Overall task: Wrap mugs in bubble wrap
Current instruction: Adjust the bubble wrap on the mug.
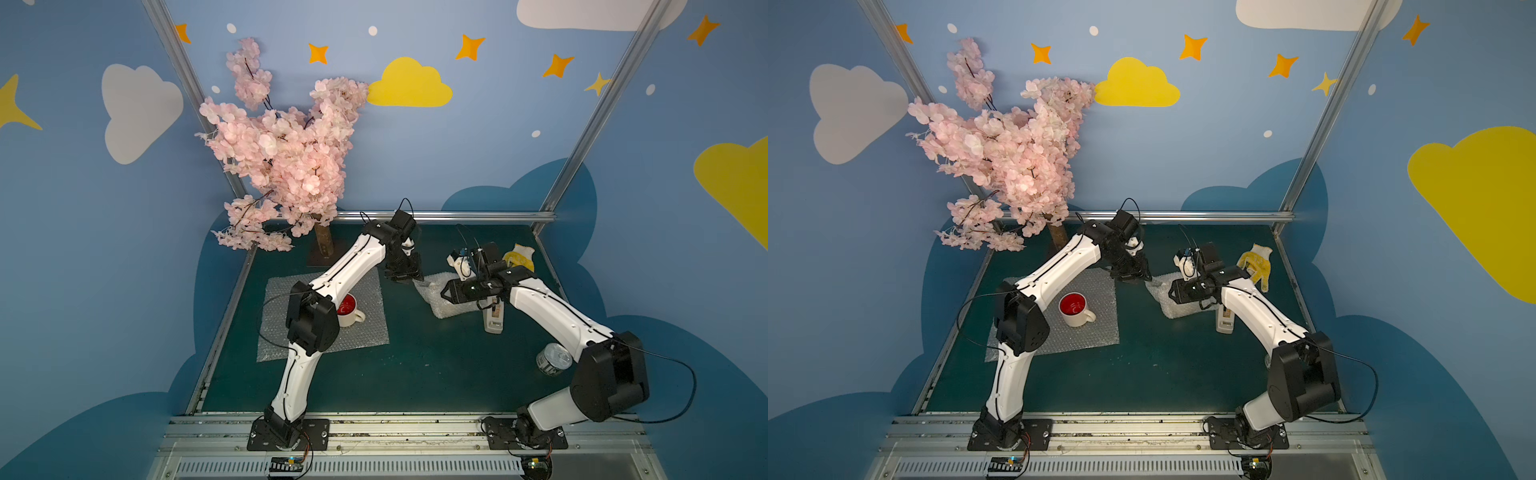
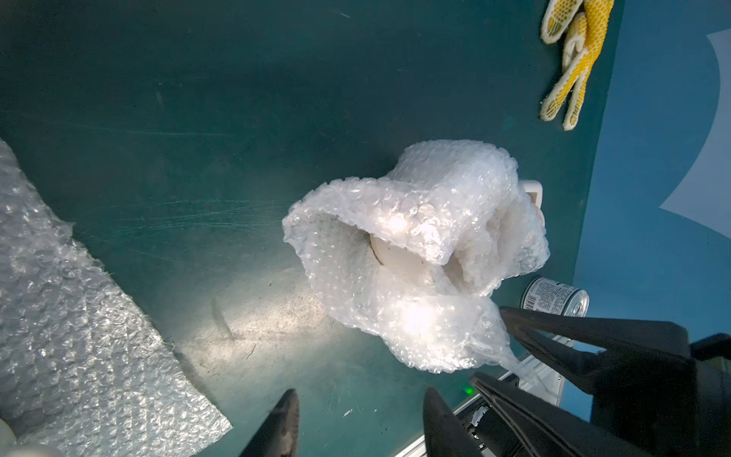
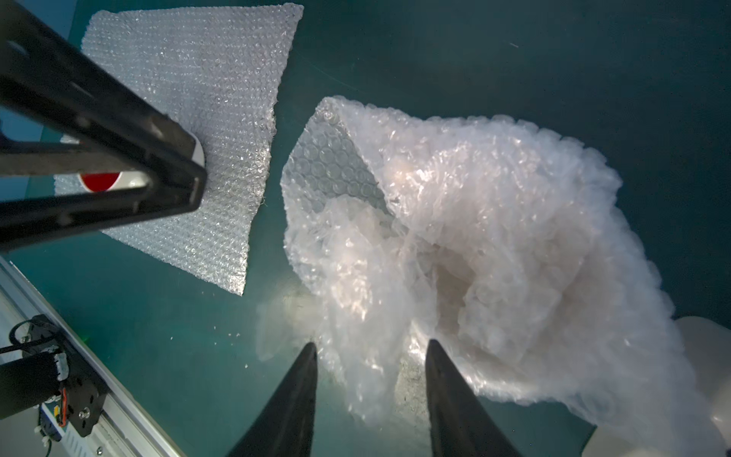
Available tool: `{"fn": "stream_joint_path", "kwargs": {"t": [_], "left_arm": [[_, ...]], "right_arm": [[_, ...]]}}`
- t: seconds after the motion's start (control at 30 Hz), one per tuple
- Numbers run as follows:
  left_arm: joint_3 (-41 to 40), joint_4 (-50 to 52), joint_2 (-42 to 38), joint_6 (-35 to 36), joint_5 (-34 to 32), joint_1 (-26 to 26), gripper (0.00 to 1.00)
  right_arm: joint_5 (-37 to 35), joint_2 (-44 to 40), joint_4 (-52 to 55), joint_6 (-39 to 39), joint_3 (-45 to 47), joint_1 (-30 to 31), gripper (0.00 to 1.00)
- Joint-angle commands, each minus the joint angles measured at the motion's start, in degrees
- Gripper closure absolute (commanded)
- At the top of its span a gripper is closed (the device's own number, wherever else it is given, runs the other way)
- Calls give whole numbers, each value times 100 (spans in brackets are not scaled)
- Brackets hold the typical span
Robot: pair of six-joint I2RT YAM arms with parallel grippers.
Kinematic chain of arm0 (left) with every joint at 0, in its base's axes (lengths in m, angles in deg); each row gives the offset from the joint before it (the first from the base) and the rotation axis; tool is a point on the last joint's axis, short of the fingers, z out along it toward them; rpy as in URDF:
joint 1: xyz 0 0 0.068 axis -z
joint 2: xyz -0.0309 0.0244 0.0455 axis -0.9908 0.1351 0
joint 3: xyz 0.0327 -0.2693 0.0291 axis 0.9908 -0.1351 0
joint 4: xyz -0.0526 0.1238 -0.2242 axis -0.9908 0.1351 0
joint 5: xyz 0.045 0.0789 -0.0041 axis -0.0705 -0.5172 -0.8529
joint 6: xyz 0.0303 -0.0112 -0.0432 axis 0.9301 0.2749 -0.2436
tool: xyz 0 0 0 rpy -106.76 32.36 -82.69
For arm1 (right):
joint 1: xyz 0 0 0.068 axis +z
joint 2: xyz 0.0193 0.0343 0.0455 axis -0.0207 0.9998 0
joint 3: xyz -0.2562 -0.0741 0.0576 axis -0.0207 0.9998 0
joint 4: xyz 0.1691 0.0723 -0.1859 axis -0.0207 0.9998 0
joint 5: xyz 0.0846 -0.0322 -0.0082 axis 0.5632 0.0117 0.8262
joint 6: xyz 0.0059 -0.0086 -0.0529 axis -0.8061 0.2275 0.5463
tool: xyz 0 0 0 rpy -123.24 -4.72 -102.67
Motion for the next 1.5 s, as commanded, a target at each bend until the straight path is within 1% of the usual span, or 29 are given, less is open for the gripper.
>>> {"fn": "stream_joint_path", "kwargs": {"t": [0.0, 0.1, 0.17, 0.3, 0.43, 0.53, 0.6, 0.77, 0.83, 0.9, 1.03, 1.17, 1.37, 1.47], "left_arm": [[81, 138, 25, 64, 48, 21, 49], [82, 144, 8, 90, 31, 21, 49], [79, 152, 2, 107, 13, 23, 49], [81, 139, 10, 115, 48, 40, 49], [214, 152, 68, 205, 66, 136, 49], [458, 174, 224, 281, 131, 264, 50], [748, 236, 375, 318, 143, 376, 50], [1875, 662, 974, 354, 152, 577, 51], [2304, 918, 1203, 370, 49, 633, 53], [2528, 1058, 1352, 383, -64, 678, 56], [2425, 968, 1407, 354, -235, 724, 70], [2420, 864, 1534, 371, -309, 779, 73], [2431, 518, 1658, 293, -197, 923, 77], [2434, 397, 1701, 283, -143, 1002, 82]], "right_arm": [[-115, 82, -263, -41, -10, 12, 62], [-149, 175, -214, -32, -26, 4, 71], [-164, 194, -240, -24, 9, 3, 74], [-323, 104, -284, -93, 76, -6, 84], [-459, 86, -176, -108, 26, -101, 88], [-484, 168, -83, -55, -21, -165, 92], [-605, 185, -11, -23, -36, -236, 93], [-622, 217, 72, -191, -60, -411, 96], [-573, 272, 120, -271, -81, -472, 98], [-517, 337, 101, -376, -71, -534, 99], [-381, 539, 129, -524, -157, -598, 100], [-296, 668, 80, -678, -206, -626, 100], [-136, 779, 95, -745, -293, -658, 98], [-78, 840, 200, -805, -377, -683, 98]]}}
